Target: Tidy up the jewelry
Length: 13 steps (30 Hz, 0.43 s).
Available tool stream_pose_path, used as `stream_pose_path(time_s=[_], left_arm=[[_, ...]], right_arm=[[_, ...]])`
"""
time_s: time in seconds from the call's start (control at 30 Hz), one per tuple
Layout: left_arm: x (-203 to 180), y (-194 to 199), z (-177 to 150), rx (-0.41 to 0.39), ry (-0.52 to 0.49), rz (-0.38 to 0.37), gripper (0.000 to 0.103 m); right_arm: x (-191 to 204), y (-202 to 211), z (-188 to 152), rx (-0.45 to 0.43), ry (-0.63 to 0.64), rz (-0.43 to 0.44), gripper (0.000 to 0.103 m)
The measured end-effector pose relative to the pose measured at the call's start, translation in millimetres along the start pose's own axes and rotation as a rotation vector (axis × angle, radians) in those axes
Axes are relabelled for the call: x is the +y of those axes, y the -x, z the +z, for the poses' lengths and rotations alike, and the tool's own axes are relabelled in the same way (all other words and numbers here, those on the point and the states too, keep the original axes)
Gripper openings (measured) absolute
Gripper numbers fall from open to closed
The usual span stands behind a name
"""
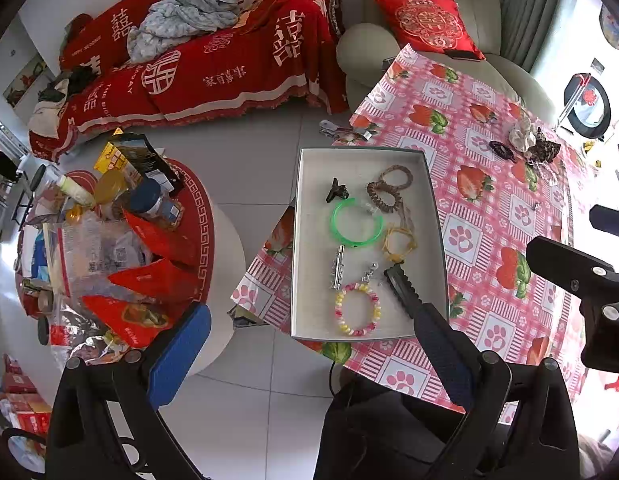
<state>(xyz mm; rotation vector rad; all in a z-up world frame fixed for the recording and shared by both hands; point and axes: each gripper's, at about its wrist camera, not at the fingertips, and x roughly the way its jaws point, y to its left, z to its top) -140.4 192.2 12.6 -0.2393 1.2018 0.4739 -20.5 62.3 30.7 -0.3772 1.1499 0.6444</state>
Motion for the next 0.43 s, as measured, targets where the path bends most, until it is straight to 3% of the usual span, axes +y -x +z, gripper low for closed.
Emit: stream_pose_path(time_s=[0.43], left_arm=[[-0.6, -2.2, 2.8, -0.004, -0.014, 0.005, 0.103]], right_arm=[[-0.8, -0.2, -0.3, -0.001, 0.002, 0.002, 0.103]])
